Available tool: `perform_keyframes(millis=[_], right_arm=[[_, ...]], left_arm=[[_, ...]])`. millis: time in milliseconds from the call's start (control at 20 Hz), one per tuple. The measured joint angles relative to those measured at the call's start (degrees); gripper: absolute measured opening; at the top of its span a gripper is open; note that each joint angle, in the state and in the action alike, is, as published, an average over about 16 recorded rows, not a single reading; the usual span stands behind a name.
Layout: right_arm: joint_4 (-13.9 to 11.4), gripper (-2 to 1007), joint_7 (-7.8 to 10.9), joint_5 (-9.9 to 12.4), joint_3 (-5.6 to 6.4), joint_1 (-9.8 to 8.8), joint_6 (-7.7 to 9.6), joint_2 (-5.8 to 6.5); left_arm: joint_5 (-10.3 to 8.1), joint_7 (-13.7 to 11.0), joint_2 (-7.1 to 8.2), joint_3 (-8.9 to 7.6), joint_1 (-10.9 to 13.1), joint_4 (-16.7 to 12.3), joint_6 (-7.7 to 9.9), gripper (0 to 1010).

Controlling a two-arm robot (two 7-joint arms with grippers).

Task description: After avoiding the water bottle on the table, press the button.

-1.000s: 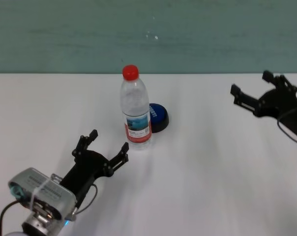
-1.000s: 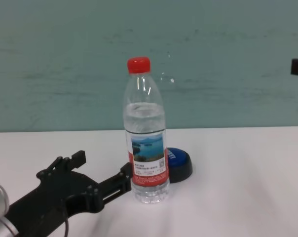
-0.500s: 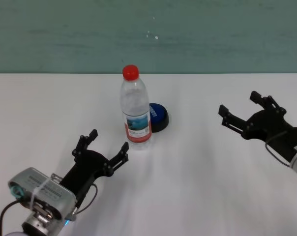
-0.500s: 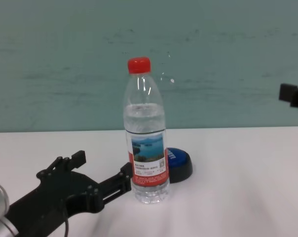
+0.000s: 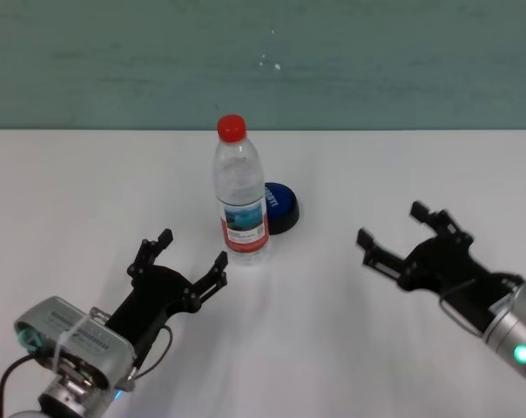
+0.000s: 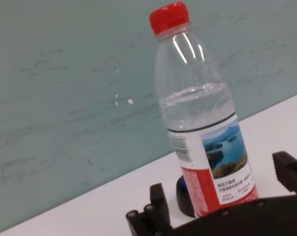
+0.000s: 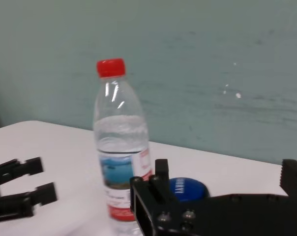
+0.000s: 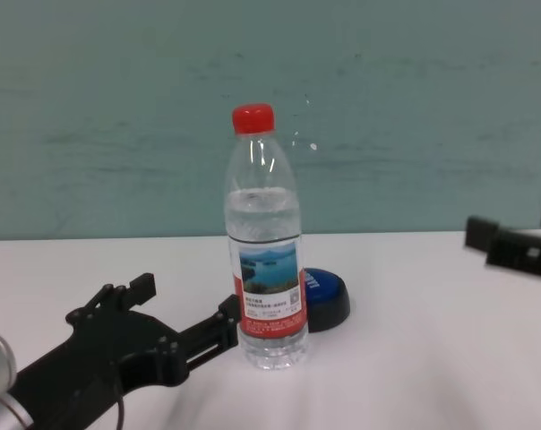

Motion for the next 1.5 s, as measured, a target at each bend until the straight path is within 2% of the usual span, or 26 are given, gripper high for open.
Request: perform_keyframes(millis=[200,450,850,1150,1500], right_arm=[[0.0,1004,1.26,-0.4,-0.68,-1.63,-2.19,-0.27],[-0.1,1004,2.86,-0.6,-0.96,-3.35,-4.62,-0.12],[-0.4,1004,4.07,-0.1,-0.37,-5.12,-6.44,0.48],[0.2,1004,4.36,0.1,-0.27,-5.12,-7.13,0.38],[2.5,1004,4.83,0.3,-1.27,-3.17,-8.13,-0.74]], left_arm=[[0.0,0.0,0.0,0.0,0.0,0.0,0.0,1000],[0.0,0.0,0.0,0.0,0.0,0.0,0.0,1000],[0.0,0.0,0.0,0.0,0.0,0.0,0.0,1000],[0.0,0.0,0.0,0.0,0.0,0.0,0.0,1000],[0.0,0.0,0.0,0.0,0.0,0.0,0.0,1000]])
